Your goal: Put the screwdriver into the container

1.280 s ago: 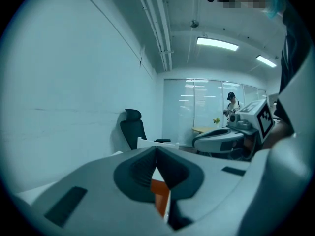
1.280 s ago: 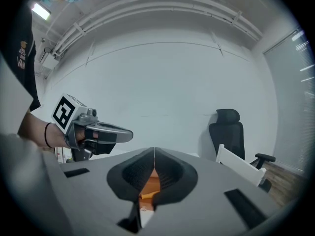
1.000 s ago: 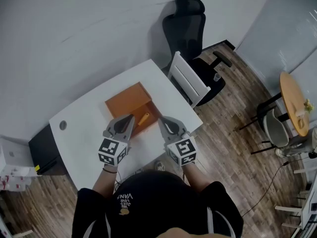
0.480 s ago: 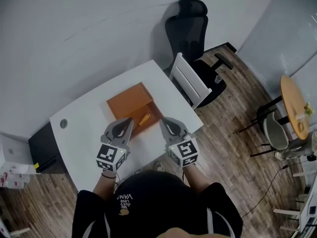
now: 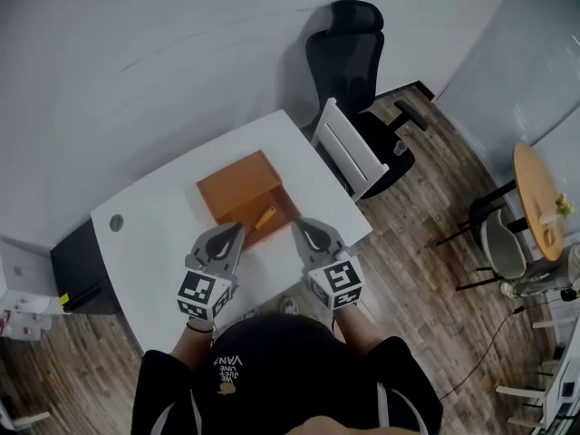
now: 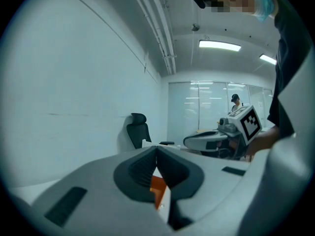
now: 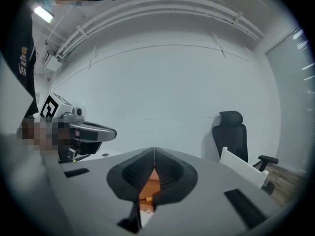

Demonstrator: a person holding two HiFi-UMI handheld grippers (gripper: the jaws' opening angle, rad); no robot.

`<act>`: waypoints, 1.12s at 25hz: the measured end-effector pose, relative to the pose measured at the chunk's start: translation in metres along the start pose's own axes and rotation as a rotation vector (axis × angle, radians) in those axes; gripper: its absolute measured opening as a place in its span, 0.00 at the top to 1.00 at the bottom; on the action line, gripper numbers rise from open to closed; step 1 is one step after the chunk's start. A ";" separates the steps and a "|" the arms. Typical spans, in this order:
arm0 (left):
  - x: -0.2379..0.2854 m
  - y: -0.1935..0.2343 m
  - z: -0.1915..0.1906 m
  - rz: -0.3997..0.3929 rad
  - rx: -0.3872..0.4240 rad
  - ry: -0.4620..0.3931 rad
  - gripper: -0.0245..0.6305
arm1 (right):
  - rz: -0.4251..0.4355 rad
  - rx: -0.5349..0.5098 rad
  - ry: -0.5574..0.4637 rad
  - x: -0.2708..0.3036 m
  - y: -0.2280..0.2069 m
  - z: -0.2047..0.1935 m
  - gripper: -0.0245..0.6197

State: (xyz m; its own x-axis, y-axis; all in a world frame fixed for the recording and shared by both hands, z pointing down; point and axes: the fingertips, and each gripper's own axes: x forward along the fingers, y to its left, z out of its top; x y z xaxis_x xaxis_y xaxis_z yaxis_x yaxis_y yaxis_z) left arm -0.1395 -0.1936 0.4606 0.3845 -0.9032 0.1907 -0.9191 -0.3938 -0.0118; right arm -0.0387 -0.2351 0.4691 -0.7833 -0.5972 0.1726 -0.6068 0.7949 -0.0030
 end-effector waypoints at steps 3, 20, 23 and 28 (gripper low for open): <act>-0.002 -0.001 -0.002 0.006 -0.010 0.000 0.94 | 0.009 -0.001 0.006 0.000 0.002 -0.002 0.94; -0.003 -0.002 -0.009 0.018 -0.033 0.007 0.94 | 0.024 -0.021 0.022 0.006 0.007 -0.004 0.94; -0.002 -0.002 -0.008 0.017 -0.034 0.006 0.94 | 0.025 -0.023 0.025 0.006 0.006 -0.004 0.94; 0.000 -0.001 -0.010 0.015 -0.038 0.010 0.94 | 0.026 -0.024 0.029 0.009 0.004 -0.004 0.94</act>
State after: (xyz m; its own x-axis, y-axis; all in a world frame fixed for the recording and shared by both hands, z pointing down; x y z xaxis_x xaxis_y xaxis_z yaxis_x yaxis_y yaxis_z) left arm -0.1390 -0.1917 0.4703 0.3704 -0.9070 0.2003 -0.9273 -0.3737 0.0228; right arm -0.0477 -0.2364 0.4749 -0.7942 -0.5734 0.2011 -0.5826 0.8126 0.0157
